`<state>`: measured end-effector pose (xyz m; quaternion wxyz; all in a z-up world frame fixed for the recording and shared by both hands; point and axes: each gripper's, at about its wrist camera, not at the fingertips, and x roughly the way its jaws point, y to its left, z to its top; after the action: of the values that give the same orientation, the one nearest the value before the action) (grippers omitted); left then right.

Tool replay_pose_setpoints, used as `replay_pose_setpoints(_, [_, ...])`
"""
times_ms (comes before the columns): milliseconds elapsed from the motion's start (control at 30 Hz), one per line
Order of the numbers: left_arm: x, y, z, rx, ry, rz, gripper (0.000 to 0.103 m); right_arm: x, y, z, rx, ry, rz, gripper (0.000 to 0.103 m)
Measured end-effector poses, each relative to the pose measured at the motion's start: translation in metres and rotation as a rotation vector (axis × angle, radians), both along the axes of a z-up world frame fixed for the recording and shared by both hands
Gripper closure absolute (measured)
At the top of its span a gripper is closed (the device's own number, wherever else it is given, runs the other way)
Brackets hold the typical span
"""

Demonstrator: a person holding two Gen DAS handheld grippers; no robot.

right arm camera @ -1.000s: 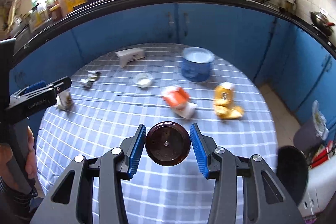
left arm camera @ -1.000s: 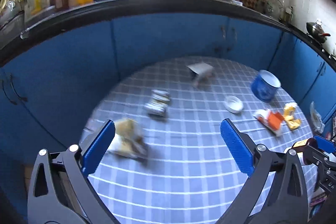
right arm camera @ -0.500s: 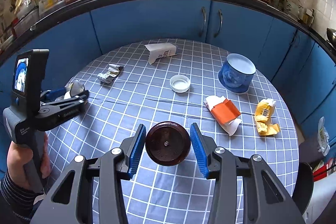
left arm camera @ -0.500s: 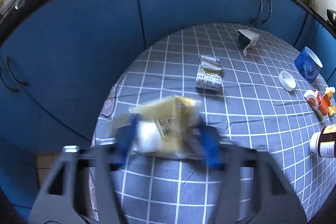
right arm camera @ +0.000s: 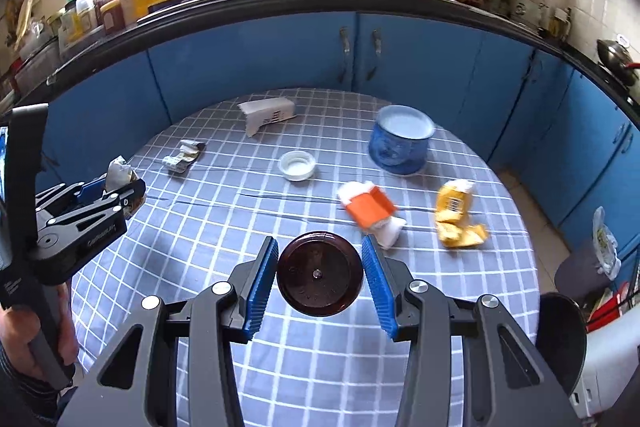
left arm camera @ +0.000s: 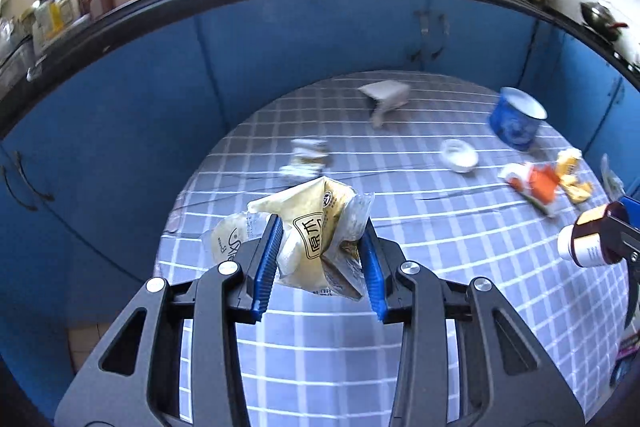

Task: Collect trash
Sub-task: 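Carry the jar and gold wrapper to the black bin and open both grippers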

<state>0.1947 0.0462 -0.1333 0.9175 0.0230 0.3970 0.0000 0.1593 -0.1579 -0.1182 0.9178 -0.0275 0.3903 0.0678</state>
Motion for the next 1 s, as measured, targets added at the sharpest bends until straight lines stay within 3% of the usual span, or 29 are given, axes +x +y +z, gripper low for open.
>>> replay_pose_setpoints(367, [-0.025,-0.100,0.022,0.033,-0.039,-0.171,0.064,-0.037,-0.081,0.007,0.031,-0.033,-0.128,0.060])
replay_pose_setpoints(1000, [-0.050,-0.272,0.024,0.081,-0.055,-0.478,0.064,-0.081,-0.224,0.000,0.038,-0.058,-0.381,0.060])
